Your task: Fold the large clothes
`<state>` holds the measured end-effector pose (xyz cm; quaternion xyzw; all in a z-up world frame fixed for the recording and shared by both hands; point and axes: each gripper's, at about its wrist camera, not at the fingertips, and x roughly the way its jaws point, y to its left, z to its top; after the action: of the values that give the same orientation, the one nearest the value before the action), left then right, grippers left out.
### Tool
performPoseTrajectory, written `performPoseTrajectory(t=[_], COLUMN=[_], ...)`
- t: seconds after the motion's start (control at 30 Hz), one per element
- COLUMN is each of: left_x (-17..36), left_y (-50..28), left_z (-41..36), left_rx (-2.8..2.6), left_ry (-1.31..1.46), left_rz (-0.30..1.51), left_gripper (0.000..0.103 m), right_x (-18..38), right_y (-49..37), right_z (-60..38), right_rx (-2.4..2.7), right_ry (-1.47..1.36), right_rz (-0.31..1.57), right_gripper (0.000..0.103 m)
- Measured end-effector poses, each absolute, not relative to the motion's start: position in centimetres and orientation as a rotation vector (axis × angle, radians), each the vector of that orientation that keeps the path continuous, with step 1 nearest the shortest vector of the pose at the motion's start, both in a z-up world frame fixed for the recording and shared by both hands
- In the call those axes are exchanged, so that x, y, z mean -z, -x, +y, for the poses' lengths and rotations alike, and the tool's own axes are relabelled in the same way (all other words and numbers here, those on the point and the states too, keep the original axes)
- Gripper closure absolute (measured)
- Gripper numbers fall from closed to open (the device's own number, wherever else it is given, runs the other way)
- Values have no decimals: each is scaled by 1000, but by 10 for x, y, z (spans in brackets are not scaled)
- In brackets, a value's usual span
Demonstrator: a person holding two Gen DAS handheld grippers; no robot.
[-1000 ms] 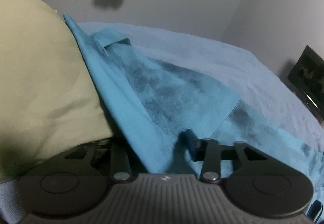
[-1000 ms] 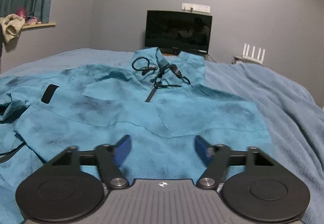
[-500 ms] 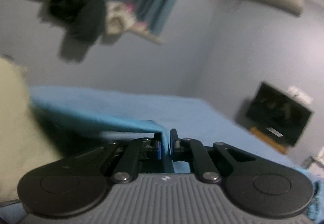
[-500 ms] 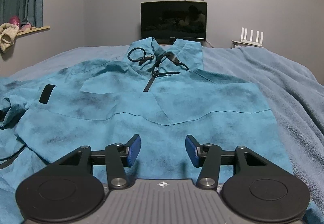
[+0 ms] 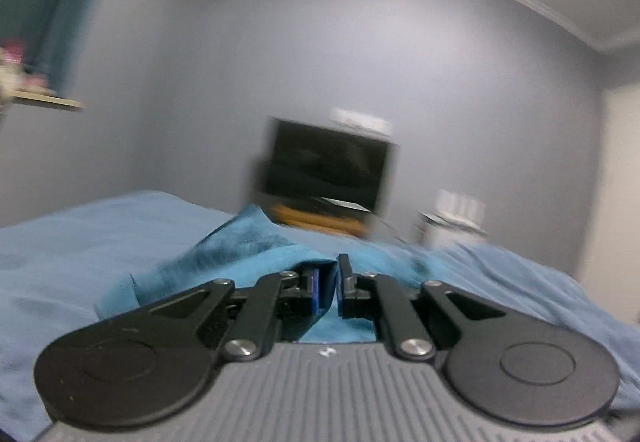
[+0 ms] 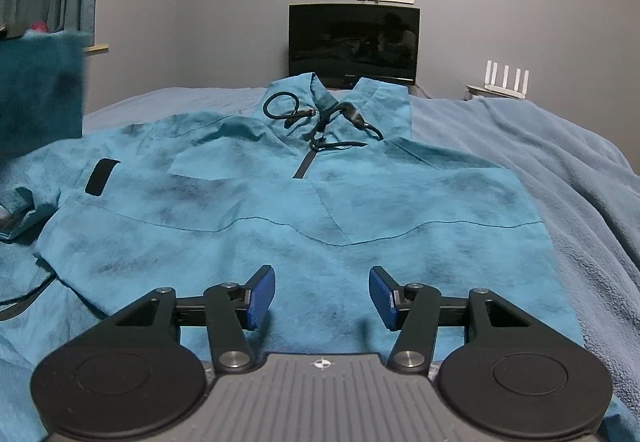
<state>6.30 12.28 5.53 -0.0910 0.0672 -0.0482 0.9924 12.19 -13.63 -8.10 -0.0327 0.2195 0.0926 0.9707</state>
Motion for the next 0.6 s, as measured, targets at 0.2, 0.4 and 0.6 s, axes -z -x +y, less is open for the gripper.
performPoseTrajectory(t=[0.2,0.4,0.6], left_x=[-31,7,-9], left_y=[-63,-73,-65], left_z=[53,20,42], left_rx=[378,411,362], left_ry=[107,61,166], left_rz=[234,379,359], left_gripper=[100,80,29], right_x=[83,86,85], right_y=[-121,-121,-111], right_z=[-135,-136,-136], right_rx=[-190,-175,-174], right_ry=[75,75,94], right_rz=[449,462,463], right_gripper=[47,44,41])
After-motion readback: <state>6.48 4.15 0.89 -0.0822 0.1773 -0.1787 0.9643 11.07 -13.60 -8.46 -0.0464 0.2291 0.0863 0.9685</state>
